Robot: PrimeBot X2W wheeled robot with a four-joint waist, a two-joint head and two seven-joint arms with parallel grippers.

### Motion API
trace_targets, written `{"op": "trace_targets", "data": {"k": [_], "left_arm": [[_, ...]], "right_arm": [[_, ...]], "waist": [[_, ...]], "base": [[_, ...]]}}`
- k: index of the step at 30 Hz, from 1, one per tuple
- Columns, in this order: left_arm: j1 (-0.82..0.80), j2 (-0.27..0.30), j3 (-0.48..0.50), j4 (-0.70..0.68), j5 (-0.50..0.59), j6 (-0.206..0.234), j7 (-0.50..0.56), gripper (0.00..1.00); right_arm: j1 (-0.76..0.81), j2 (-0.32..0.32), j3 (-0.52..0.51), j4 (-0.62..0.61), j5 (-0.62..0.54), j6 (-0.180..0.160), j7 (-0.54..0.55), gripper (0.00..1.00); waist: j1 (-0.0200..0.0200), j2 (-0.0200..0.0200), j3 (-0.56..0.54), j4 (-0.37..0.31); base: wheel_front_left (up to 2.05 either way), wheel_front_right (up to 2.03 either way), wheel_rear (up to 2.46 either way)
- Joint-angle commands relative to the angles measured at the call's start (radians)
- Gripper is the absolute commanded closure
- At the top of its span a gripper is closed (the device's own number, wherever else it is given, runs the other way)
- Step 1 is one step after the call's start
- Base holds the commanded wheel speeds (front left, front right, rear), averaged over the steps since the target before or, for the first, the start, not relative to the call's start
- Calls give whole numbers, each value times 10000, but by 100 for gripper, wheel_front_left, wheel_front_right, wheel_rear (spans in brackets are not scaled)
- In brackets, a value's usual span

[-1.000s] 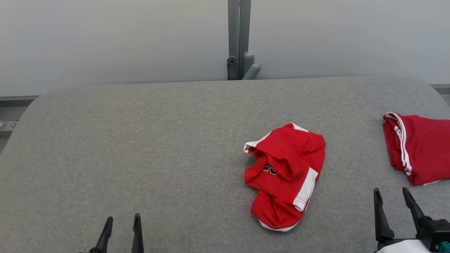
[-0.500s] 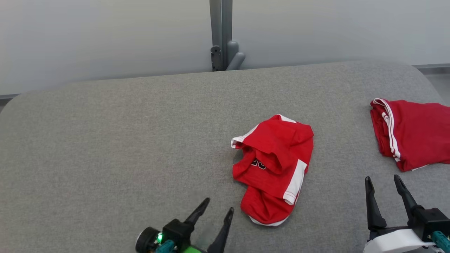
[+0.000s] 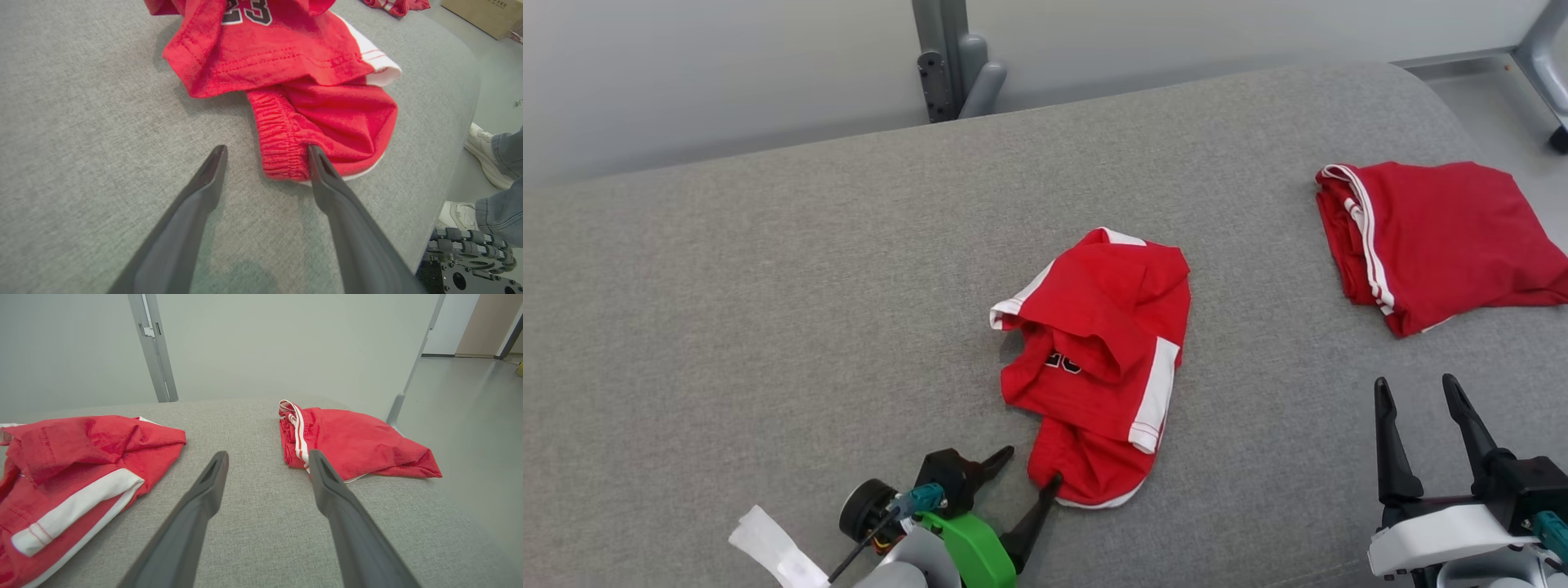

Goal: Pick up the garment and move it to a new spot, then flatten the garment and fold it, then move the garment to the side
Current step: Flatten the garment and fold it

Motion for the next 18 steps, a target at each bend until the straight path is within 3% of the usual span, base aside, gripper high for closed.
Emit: {"op": "trace_targets", "data": {"k": [1, 7, 8, 10, 11, 18], "left_arm": [[-193, 61, -180, 71, -262, 1, 56, 0], [-695, 547, -1358, 28, -1349, 1, 322, 0], [-772, 586, -1520, -6, -1504, 0, 266, 18], [-923, 623, -1810, -86, -1730, 0, 170, 86], [-1009, 643, -1960, -146, -1862, 0, 134, 100], [-1723, 1080, -2449, -577, -2479, 0, 688, 100]], "right_arm": [[-73, -25, -45, -54, 38, -1, 1, 0], [-137, -9, -85, -7, 93, -1, 1, 0], [-157, -9, -102, -9, 94, -1, 1, 0], [-185, -6, -129, -11, 113, -1, 1, 0], [-192, -5, -130, -7, 146, -1, 1, 0], [-58, -4, -256, -33, 258, -1, 1, 0]], "waist": [[0, 0, 305, -346], [0, 0, 401, -457], [0, 0, 414, -452], [0, 0, 430, -425], [0, 0, 431, -402], [0, 0, 348, -115]], "base": [[0, 0, 0], [0, 0, 0], [0, 0, 0], [0, 0, 0], [0, 0, 0], [0, 0, 0]]}}
